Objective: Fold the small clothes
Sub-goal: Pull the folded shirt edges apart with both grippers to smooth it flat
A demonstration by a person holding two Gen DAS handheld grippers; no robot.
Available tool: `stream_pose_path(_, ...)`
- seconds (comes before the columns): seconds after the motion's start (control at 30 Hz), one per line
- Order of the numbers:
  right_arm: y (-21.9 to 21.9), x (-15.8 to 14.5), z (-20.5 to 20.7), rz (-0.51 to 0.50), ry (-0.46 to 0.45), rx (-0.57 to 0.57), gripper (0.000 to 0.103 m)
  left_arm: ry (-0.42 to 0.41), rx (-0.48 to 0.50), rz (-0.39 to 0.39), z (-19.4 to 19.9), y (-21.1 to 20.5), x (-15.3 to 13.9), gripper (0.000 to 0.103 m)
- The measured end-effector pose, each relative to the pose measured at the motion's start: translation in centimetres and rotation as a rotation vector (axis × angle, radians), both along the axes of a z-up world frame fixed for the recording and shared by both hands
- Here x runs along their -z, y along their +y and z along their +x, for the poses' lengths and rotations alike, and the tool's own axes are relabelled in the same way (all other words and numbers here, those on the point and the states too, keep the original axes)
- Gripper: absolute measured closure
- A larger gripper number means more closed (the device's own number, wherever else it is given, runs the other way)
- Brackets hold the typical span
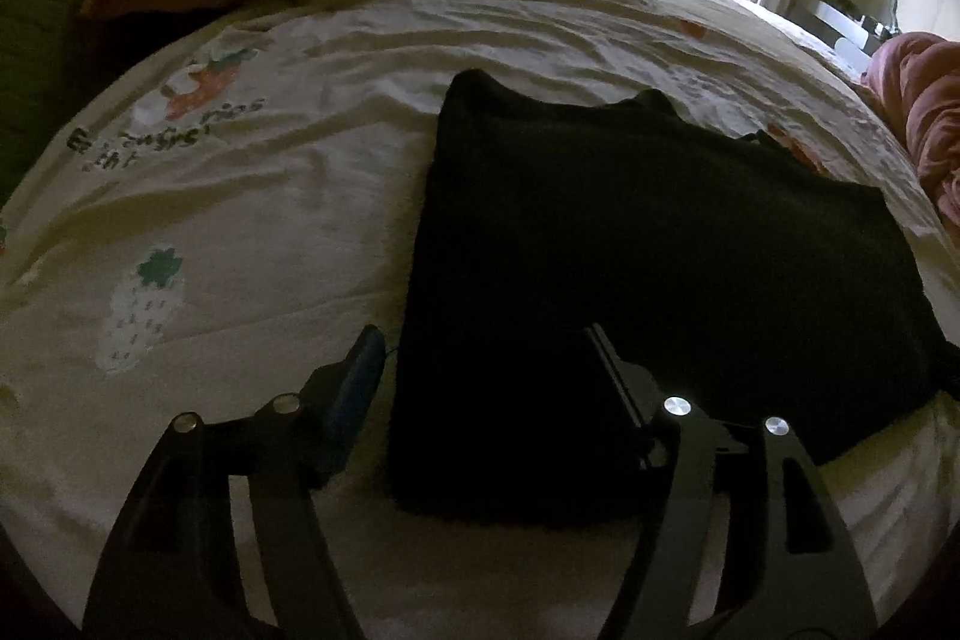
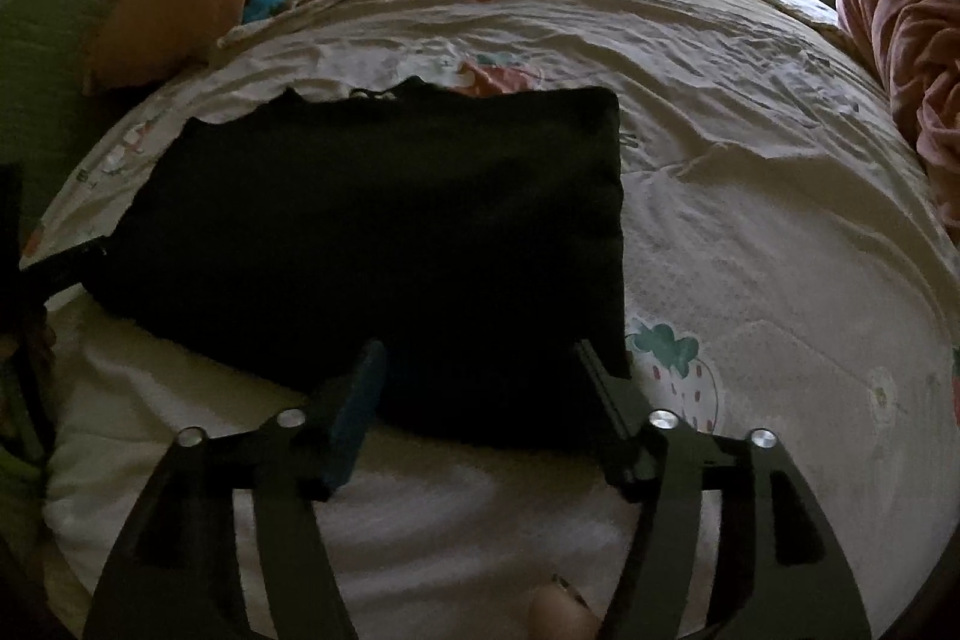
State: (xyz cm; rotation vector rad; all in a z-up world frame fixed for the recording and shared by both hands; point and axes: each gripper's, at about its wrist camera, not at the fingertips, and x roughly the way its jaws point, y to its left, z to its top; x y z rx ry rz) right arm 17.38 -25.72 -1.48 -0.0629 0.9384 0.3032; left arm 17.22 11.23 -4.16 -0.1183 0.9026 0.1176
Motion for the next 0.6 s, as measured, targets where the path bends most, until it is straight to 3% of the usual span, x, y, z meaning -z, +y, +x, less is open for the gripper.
stream_pose_path(0.17, 1.0, -1.2, -0.8, 0.007, -0.029, -0.016, 0.033, 0.008, 0.0, -0.02, -1.1, 0.6, -0.3, 0.038)
stream_pose_path(0.27, 1.9, -1.8, -1.2, 0.012, -0.048, -0.032, 0.019, 0.017, -0.004, -0.03, -1.7, 1.2, -0.4, 0.033)
stream_pose_path(0.37, 3.3, -2.4, -1.5, 0.016, -0.061, -0.06, 0.018, 0.011, -0.019, -0.038, -2.4, 2.0, -0.7, 0.032)
stream_pose_path(0.6, 7.4, -3.2, -2.0, 0.021, -0.08, -0.148, 0.014, -0.013, -0.073, -0.059, -3.3, 4.5, -1.6, 0.019)
